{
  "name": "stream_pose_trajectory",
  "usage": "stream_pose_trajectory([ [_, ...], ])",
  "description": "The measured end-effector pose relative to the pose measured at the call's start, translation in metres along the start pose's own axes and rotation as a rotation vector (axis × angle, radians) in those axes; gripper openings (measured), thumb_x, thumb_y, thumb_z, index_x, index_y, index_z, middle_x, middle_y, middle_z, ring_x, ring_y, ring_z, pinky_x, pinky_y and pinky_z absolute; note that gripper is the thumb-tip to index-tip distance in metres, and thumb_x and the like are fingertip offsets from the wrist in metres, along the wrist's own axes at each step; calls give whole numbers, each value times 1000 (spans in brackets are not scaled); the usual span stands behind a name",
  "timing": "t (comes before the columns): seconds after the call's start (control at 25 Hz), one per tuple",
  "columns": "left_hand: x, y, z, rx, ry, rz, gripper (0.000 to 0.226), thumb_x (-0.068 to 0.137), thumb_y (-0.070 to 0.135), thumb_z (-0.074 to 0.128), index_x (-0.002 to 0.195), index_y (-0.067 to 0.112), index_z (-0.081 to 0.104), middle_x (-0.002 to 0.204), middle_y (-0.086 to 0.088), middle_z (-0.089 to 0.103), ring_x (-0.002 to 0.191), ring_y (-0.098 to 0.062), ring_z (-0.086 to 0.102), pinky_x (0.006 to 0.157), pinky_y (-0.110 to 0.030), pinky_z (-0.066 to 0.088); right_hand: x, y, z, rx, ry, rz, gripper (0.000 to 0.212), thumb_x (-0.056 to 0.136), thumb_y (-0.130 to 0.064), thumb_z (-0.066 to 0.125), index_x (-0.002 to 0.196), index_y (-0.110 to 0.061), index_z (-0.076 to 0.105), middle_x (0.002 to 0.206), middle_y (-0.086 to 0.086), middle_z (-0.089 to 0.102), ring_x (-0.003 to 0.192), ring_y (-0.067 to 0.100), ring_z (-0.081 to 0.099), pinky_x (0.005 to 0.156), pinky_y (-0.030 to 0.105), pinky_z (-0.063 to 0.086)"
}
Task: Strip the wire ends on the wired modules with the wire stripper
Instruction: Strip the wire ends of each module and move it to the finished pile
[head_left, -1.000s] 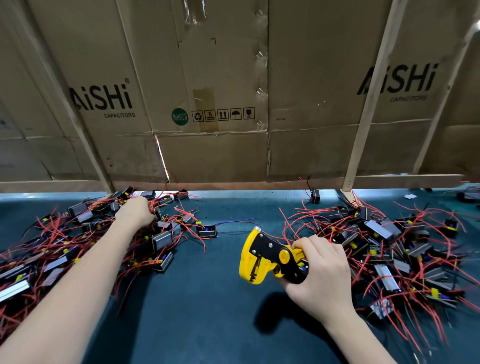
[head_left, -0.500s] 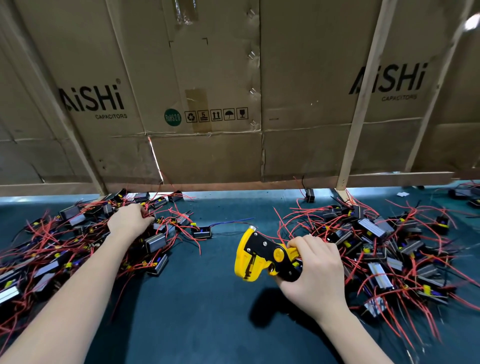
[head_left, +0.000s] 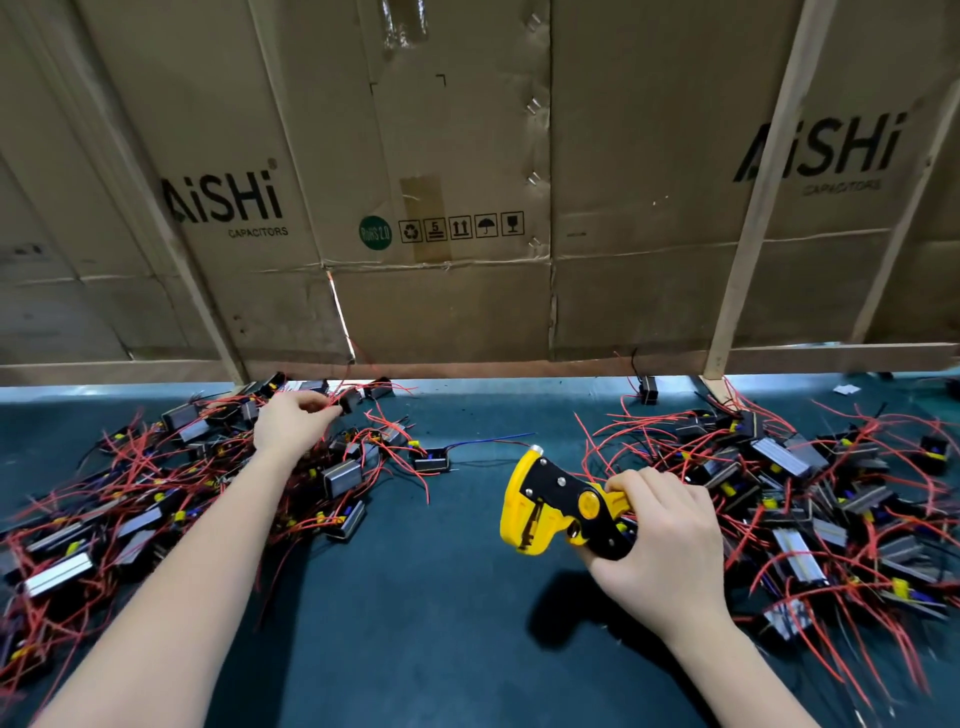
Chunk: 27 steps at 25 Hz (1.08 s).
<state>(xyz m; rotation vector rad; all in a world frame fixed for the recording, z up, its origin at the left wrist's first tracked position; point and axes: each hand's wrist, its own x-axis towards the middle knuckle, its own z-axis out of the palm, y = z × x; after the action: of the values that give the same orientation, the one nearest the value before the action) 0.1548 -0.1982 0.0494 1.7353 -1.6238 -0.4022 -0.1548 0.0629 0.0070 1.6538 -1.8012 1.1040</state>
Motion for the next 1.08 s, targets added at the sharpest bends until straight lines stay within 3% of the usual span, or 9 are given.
stream_pose_trajectory([
  [0.16,8,27,-21,-609,-136,-156,6,83,20,74,77,22,73,91,2,68,97,-17,52,90,-35,32,-1,0,0,1,0,-3,43,62,-53,61,79,-14,62,74,-2,57,69,30,56,68,38,35],
  [0.32,-4,69,-57,-827,-84,72,25,86,12,67,67,28,73,66,17,67,73,-8,53,75,-31,36,0,-1,-1,15,9,23,42,62,-52,61,79,-14,63,74,-3,57,71,29,57,68,36,34],
  [0.4,-29,90,-72,-700,-182,374,20,84,13,68,75,31,73,83,15,72,78,-6,59,73,-23,45,2,-1,-3,33,24,61,42,64,-52,60,80,-14,62,74,-3,57,71,28,57,68,36,33],
  [0.48,-68,101,-68,-294,-296,743,5,78,28,71,82,28,70,95,8,71,88,-7,63,81,-22,48,3,-1,-5,49,48,95,44,66,-54,59,81,-13,63,74,-3,58,72,29,58,68,36,34],
  [0.6,-141,99,-31,278,-532,1008,27,80,48,65,84,22,72,91,2,64,89,-15,58,80,-29,45,3,3,-9,50,91,127,45,66,-55,60,81,-12,63,74,-2,59,71,30,59,67,37,36],
  [0.76,-181,86,-2,244,-819,826,14,85,27,72,91,15,74,90,-1,69,81,-12,62,73,-24,47,4,8,-13,202,115,212,35,70,-46,67,77,-13,58,71,-1,56,67,28,55,66,41,42],
  [0.88,-177,78,-4,0,-615,680,23,90,39,66,78,20,71,75,7,69,67,-2,58,68,-25,46,3,2,-14,639,99,270,25,81,-41,70,76,-20,56,69,-3,56,64,23,51,67,40,46],
  [1.0,-192,74,13,317,-412,526,62,77,78,52,68,18,64,67,7,64,68,-11,59,63,-27,45,-1,-8,-13,957,-48,282,34,92,-48,60,81,-17,61,73,7,59,70,29,55,70,38,44],
  [1.08,-201,70,29,379,-412,480,65,70,82,52,69,17,59,69,7,62,71,-14,59,59,-26,40,-5,-12,-9,947,-243,268,38,93,-49,57,79,-14,62,75,9,63,73,25,59,73,39,47],
])
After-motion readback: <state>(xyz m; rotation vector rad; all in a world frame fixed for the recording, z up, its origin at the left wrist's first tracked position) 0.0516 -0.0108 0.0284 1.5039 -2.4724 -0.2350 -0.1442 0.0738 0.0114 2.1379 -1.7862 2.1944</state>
